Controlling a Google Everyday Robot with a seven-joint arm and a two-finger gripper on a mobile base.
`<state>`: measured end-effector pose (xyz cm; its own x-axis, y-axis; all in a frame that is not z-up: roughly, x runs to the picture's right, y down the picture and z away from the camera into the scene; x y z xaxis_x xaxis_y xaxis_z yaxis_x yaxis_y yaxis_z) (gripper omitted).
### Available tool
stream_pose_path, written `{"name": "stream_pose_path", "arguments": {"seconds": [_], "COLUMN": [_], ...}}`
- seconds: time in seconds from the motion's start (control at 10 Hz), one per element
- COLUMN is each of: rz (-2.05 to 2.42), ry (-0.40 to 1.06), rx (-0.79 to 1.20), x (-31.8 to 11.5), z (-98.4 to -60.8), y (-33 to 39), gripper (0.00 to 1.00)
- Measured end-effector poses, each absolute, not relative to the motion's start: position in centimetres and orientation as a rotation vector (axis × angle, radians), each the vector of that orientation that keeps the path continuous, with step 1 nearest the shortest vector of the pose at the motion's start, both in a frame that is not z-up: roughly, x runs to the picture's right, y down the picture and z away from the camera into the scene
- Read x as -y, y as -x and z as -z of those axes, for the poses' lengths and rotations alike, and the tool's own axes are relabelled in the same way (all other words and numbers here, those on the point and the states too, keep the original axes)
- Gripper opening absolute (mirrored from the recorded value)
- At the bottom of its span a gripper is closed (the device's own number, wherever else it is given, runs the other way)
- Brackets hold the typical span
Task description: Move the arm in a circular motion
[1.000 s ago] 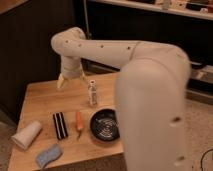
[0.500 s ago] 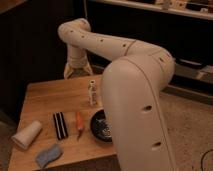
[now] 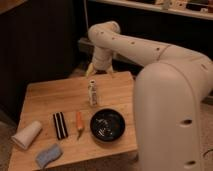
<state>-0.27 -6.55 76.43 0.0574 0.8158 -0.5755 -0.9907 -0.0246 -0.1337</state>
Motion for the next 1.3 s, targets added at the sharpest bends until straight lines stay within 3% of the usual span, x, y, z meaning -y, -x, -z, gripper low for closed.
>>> {"name": "stream_pose_path", "arguments": {"seconds": [0.8, 1.3], "rz": [-1.667, -1.648], "ry": [0.56, 0.539], "rx": [-0.441, -0.433], "x": [-2.8, -14.2], "z": [-72.2, -63.0], "y": [-17.1, -20.6], "gripper": [0.8, 0.8]}}
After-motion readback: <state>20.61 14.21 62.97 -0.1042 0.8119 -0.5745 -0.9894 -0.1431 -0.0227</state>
